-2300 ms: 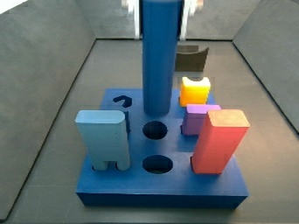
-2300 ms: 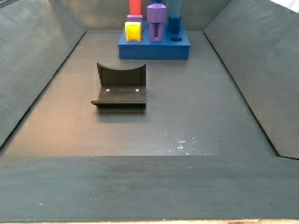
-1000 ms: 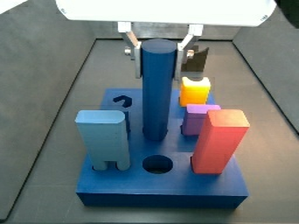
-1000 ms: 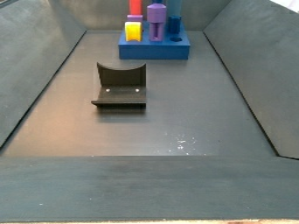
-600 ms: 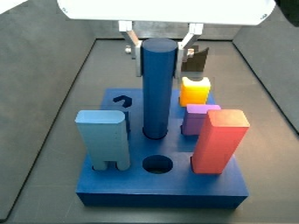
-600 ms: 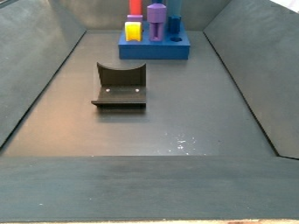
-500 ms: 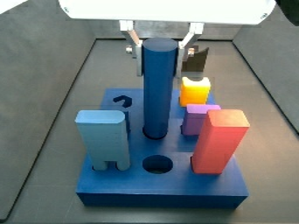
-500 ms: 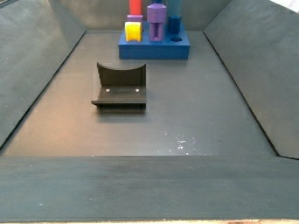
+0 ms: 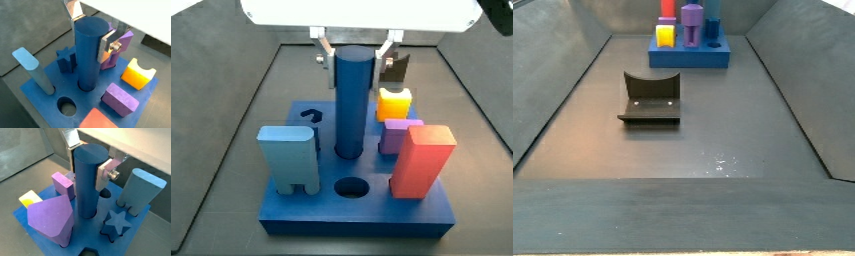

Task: Pick up the round object. Move up. Move to above the board. Insert the round object.
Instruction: Insert the round object.

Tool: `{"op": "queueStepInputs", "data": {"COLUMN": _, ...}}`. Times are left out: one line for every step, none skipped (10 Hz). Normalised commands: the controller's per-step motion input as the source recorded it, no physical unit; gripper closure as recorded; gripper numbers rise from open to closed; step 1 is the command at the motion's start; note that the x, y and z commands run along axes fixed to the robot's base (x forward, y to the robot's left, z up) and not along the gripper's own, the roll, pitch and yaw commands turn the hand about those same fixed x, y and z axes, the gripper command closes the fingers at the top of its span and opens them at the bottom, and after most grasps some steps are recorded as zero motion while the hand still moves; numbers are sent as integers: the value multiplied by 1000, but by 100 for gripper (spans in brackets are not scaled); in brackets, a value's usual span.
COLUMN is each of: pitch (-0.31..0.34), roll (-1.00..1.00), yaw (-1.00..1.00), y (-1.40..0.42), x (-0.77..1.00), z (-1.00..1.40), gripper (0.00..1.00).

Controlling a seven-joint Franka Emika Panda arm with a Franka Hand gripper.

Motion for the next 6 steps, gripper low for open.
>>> {"op": "queueStepInputs", "data": {"pitch": 0, "roll": 96, "yaw": 0, "y": 0, "x": 89, "z": -369, "gripper": 100}}
{"op": "queueStepInputs", "data": {"pitch": -1, "roll": 104, "yaw": 0, "y": 0, "x": 51, "z": -491, "gripper": 100}}
{"op": "queueStepInputs", "data": {"pitch": 0, "roll": 117, "yaw": 0, "y": -23, "x": 31, "z": -471, "gripper": 100}}
{"op": "queueStepInputs", "data": {"pitch": 0, "roll": 136, "yaw": 0, "y": -117, "x": 89, "z": -354, "gripper": 100}}
{"op": "queueStepInputs", "data": {"pitch": 0, "roll": 116, "yaw": 0, "y": -123, "x": 129, "z": -286, "gripper": 100}}
{"op": "queueStepInputs", "data": {"pitch": 0, "roll": 107, "yaw": 0, "y": -97, "x": 129, "z": -311, "gripper": 100}}
